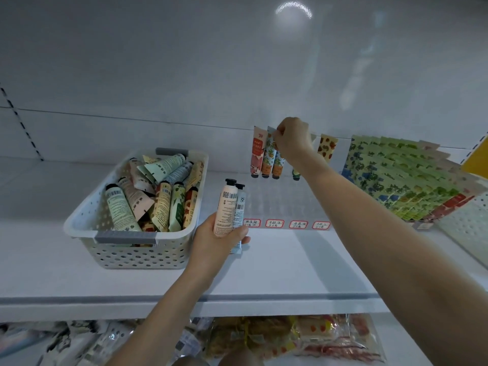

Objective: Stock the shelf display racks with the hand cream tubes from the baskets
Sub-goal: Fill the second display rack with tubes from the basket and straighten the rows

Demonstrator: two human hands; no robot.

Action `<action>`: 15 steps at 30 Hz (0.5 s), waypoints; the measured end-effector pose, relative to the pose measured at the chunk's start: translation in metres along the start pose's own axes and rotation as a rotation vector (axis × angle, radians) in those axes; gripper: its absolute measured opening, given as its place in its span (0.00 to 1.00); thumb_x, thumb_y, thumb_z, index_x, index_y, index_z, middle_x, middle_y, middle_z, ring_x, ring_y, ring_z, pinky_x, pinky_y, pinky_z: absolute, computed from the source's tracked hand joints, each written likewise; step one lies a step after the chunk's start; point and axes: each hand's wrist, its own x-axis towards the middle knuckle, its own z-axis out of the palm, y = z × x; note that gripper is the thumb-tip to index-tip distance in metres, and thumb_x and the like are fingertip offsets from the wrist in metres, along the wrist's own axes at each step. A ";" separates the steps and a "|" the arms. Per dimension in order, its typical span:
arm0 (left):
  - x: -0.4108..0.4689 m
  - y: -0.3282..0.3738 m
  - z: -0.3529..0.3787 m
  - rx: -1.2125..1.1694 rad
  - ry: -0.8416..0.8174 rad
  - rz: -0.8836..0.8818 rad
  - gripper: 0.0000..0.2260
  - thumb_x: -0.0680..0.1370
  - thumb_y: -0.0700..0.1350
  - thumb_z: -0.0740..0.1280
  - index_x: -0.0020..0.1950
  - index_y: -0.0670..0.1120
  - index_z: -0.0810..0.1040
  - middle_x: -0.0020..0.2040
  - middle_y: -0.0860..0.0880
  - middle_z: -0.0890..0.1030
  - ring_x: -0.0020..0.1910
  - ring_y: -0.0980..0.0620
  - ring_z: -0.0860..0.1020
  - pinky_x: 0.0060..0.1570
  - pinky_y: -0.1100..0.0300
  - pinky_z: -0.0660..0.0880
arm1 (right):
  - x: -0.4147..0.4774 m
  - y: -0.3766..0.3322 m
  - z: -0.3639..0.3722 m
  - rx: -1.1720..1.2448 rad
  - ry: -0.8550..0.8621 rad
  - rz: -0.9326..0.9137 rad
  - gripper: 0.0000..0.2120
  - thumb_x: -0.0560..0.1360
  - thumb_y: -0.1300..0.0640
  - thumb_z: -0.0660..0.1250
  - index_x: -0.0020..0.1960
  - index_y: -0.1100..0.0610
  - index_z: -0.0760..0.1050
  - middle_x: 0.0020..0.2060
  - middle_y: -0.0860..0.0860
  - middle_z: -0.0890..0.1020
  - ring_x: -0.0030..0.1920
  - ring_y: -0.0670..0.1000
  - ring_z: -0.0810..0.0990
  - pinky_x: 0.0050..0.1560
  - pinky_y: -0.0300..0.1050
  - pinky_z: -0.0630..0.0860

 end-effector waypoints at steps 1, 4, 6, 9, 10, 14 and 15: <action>0.000 0.000 0.000 -0.004 -0.003 0.000 0.11 0.74 0.38 0.69 0.48 0.54 0.75 0.48 0.51 0.81 0.37 0.55 0.83 0.34 0.67 0.78 | 0.000 -0.001 0.000 0.002 0.006 -0.008 0.11 0.77 0.67 0.56 0.42 0.65 0.76 0.36 0.59 0.76 0.31 0.52 0.71 0.28 0.40 0.66; 0.002 0.000 0.001 -0.009 -0.013 0.004 0.11 0.74 0.38 0.69 0.48 0.53 0.75 0.48 0.50 0.82 0.37 0.54 0.83 0.35 0.66 0.79 | -0.002 0.000 0.003 0.004 0.017 -0.028 0.11 0.78 0.66 0.56 0.48 0.68 0.77 0.44 0.61 0.81 0.37 0.53 0.73 0.35 0.43 0.68; 0.002 0.000 0.001 -0.016 -0.022 0.010 0.11 0.74 0.37 0.69 0.48 0.53 0.75 0.47 0.50 0.82 0.36 0.55 0.83 0.36 0.66 0.79 | -0.002 0.000 0.006 -0.010 0.018 -0.041 0.11 0.78 0.65 0.57 0.48 0.68 0.77 0.45 0.62 0.81 0.37 0.53 0.73 0.34 0.42 0.68; 0.002 0.001 0.003 -0.025 -0.026 0.013 0.11 0.74 0.37 0.69 0.47 0.53 0.75 0.45 0.52 0.82 0.36 0.55 0.83 0.34 0.67 0.78 | -0.001 0.000 0.008 -0.027 0.020 -0.034 0.11 0.79 0.66 0.57 0.46 0.68 0.77 0.42 0.62 0.80 0.35 0.54 0.72 0.27 0.40 0.65; 0.002 0.001 0.003 -0.026 -0.028 0.012 0.11 0.74 0.37 0.69 0.47 0.53 0.75 0.45 0.52 0.82 0.36 0.55 0.83 0.34 0.67 0.77 | -0.001 0.000 0.008 -0.036 0.018 -0.031 0.10 0.79 0.65 0.57 0.46 0.67 0.76 0.40 0.61 0.79 0.33 0.54 0.72 0.27 0.40 0.64; 0.001 0.003 0.005 -0.022 -0.033 0.022 0.10 0.74 0.37 0.69 0.47 0.52 0.75 0.45 0.51 0.82 0.36 0.55 0.83 0.34 0.68 0.77 | -0.002 0.001 0.007 -0.054 0.025 -0.020 0.10 0.79 0.64 0.57 0.41 0.62 0.72 0.36 0.56 0.74 0.26 0.47 0.65 0.24 0.37 0.59; 0.001 0.003 0.005 -0.023 -0.035 0.025 0.10 0.74 0.38 0.69 0.48 0.52 0.76 0.45 0.50 0.82 0.37 0.55 0.83 0.34 0.68 0.77 | -0.003 0.001 0.008 -0.052 0.028 -0.019 0.10 0.79 0.64 0.57 0.42 0.62 0.73 0.36 0.56 0.74 0.26 0.46 0.65 0.23 0.37 0.59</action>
